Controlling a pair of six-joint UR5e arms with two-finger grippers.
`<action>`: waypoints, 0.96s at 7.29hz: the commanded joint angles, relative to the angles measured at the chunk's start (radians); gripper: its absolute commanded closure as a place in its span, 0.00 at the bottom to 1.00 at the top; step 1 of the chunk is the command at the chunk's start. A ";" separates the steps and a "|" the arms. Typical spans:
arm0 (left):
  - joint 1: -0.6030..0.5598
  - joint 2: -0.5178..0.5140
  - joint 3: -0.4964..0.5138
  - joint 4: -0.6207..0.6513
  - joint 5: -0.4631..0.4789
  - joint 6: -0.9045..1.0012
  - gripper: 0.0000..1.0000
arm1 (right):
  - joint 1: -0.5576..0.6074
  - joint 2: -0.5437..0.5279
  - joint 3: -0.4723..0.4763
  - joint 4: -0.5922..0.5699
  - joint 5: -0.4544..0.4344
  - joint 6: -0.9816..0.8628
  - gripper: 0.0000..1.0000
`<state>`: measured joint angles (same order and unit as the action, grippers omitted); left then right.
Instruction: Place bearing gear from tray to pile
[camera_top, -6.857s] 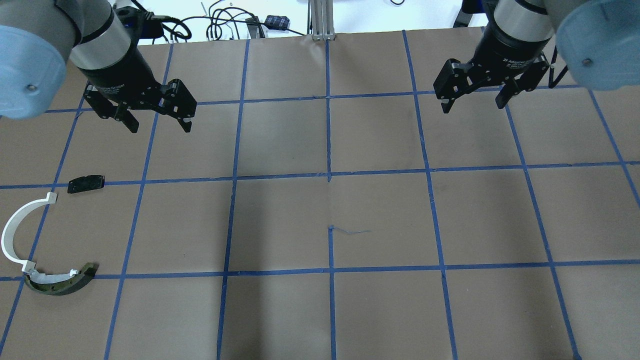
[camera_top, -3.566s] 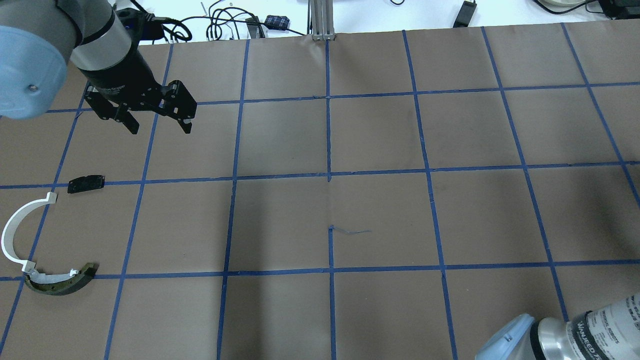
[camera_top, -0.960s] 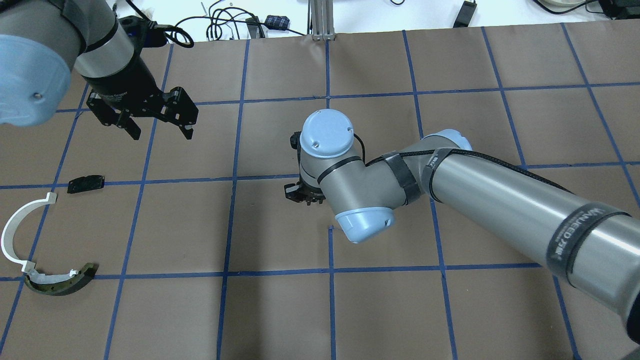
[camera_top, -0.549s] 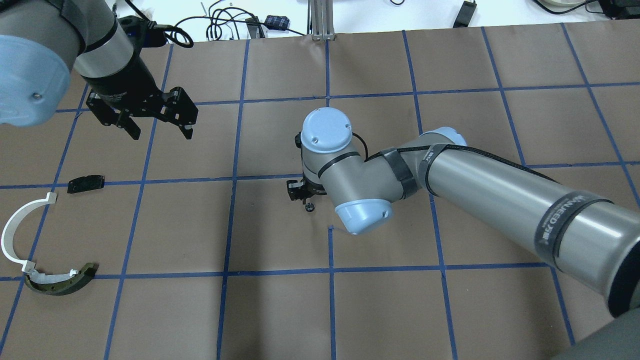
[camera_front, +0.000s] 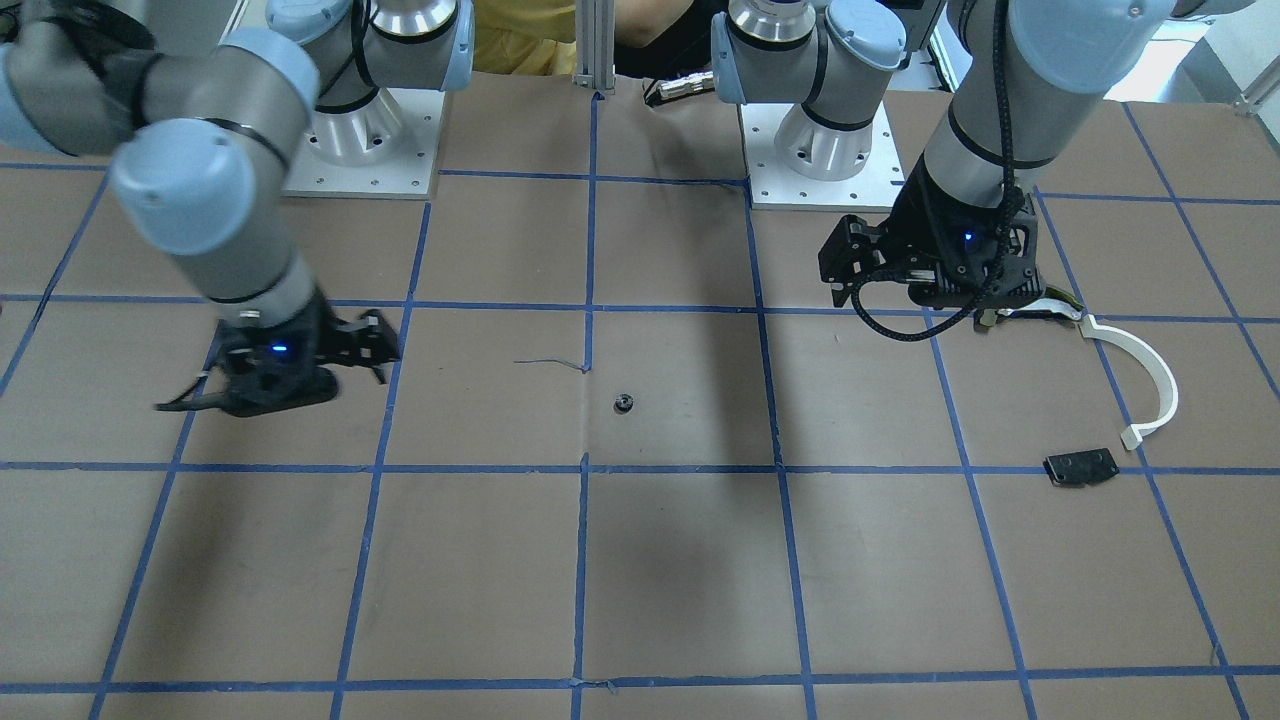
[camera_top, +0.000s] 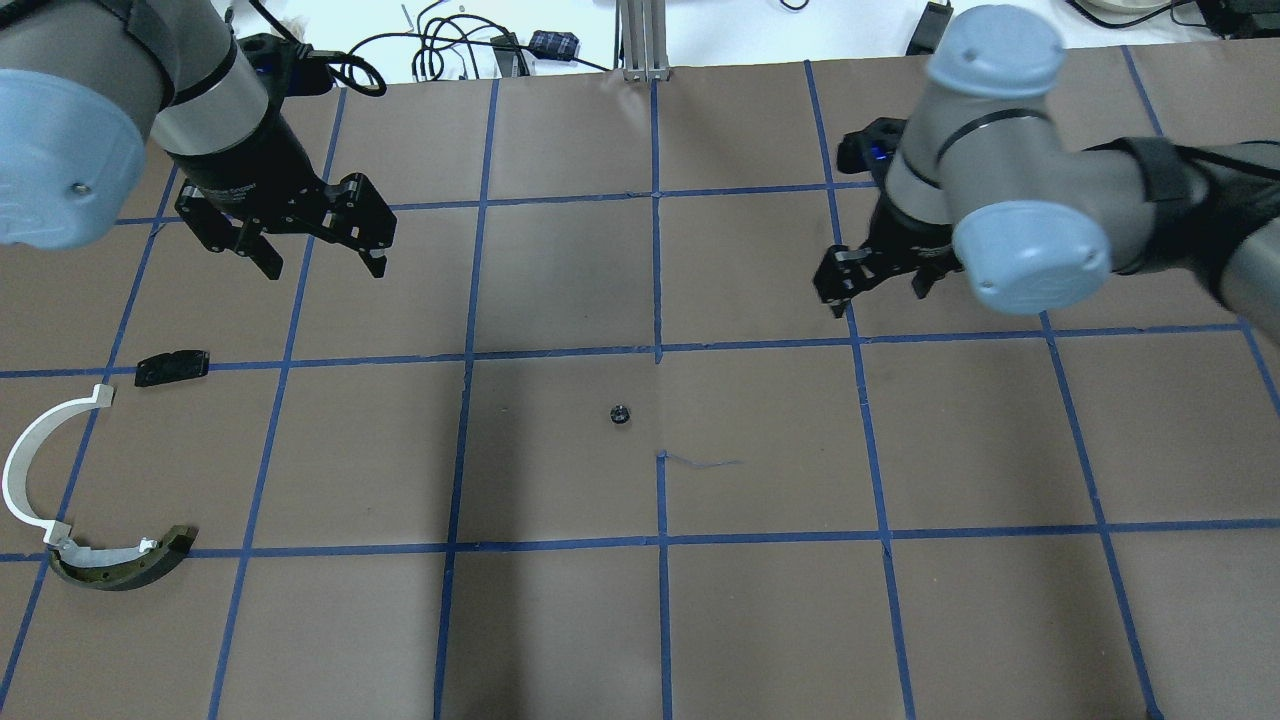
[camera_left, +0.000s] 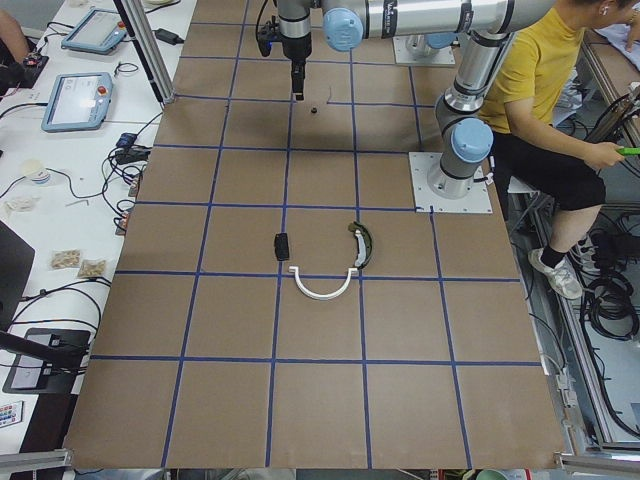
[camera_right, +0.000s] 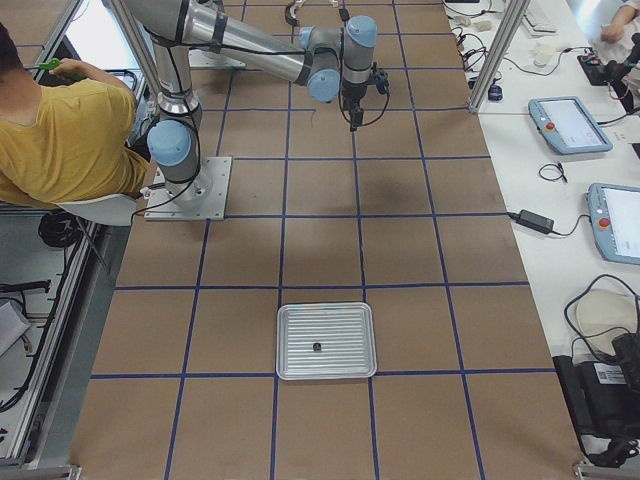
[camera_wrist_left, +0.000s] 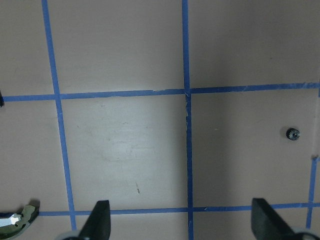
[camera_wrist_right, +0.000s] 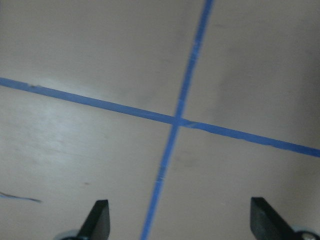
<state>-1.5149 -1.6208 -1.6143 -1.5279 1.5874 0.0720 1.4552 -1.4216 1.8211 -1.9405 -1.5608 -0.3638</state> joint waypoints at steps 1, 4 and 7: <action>-0.020 -0.020 -0.018 0.054 -0.010 -0.030 0.00 | -0.398 -0.031 0.000 0.025 -0.041 -0.479 0.00; -0.177 -0.154 -0.139 0.358 -0.013 -0.128 0.00 | -0.808 0.161 -0.017 -0.229 -0.028 -0.951 0.00; -0.287 -0.312 -0.161 0.518 -0.023 -0.251 0.00 | -0.980 0.398 -0.141 -0.365 0.034 -1.130 0.00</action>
<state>-1.7656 -1.8678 -1.7692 -1.0811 1.5732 -0.1199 0.5216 -1.0909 1.7255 -2.2801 -1.5446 -1.4192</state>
